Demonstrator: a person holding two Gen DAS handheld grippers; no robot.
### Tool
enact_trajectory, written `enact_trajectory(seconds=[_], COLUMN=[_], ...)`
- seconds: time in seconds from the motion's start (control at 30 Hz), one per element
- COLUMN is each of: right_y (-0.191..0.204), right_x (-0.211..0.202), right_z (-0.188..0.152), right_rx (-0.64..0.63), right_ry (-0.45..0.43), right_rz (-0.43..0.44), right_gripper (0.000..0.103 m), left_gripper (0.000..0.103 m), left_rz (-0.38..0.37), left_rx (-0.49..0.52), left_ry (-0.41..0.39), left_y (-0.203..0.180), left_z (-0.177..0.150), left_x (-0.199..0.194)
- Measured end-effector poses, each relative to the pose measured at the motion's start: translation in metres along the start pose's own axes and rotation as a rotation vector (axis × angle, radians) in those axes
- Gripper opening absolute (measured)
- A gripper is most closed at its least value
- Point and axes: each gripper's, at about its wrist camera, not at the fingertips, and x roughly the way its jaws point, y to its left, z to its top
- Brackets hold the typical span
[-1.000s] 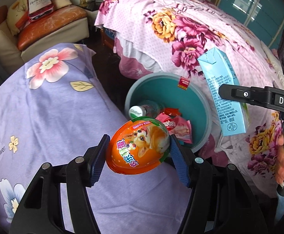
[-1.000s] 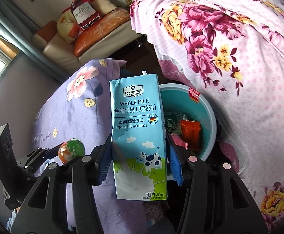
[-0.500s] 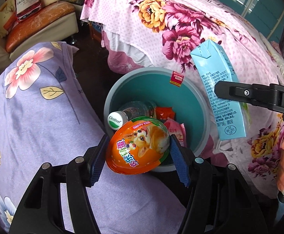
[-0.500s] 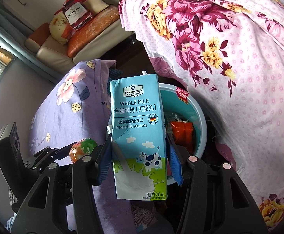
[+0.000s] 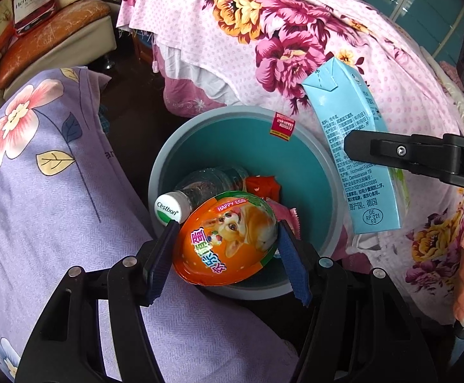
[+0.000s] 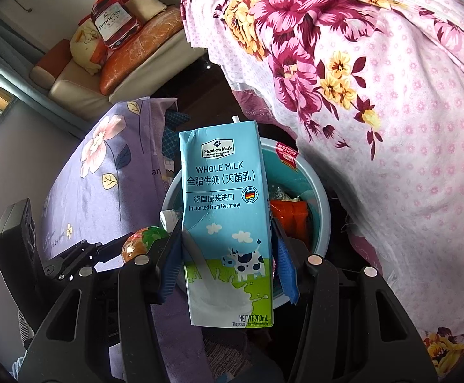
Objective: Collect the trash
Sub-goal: 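Carry the egg cup and milk carton over the wastebasket, then open the left gripper to drop the egg cup while the right drops the milk carton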
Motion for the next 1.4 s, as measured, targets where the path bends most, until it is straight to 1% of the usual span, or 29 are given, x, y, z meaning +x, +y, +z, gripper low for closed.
enact_trajectory(seconds=[0.17,0.23,0.27,0.3,0.43,0.57,0.67,1.13,1.2,1.4], right_y=[-0.003,-0.003,-0.003,-0.003,-0.001,0.002,0.005,0.020,0.023,0.029], right_x=[0.000,0.000,0.000,0.000,0.002,0.004,0.007,0.028,0.031,0.037], right_z=[0.005,0.006,0.007,0.007,0.009,0.009,0.009,0.008,0.008,0.009], right_rx=[0.004,0.004,0.005,0.006,0.005,0.001,-0.005,-0.021,-0.026,-0.036], right_ry=[-0.006,-0.006,-0.005,-0.005,-0.001,0.002,0.008,0.050,0.055,0.068], right_rz=[-0.010,-0.012,-0.012,-0.012,-0.014,-0.014,-0.016,-0.018,-0.020,-0.026], right_gripper=[0.049,0.049,0.049,0.049,0.049,0.049,0.049,0.049,0.049,0.050], left_gripper=[0.064,0.069,0.076,0.079,0.080,0.081,0.092,0.093,0.096,0.097], left_rz=[-0.017,-0.016,-0.011,-0.005,0.003,0.030,0.041,0.083,0.091,0.091], left_rx=[0.002,-0.001,-0.002,-0.003,-0.016,-0.032,-0.062,-0.120,-0.129,-0.163], left_ry=[0.006,0.010,0.007,0.001,-0.002,0.001,-0.016,-0.053,-0.057,-0.063], left_y=[-0.002,-0.002,-0.001,-0.001,0.004,0.010,0.019,0.046,0.051,0.064], left_z=[0.003,0.004,0.004,0.004,0.004,0.001,-0.003,-0.015,-0.017,-0.022], left_x=[0.005,0.007,0.007,0.007,0.006,0.003,-0.004,-0.028,-0.030,-0.036])
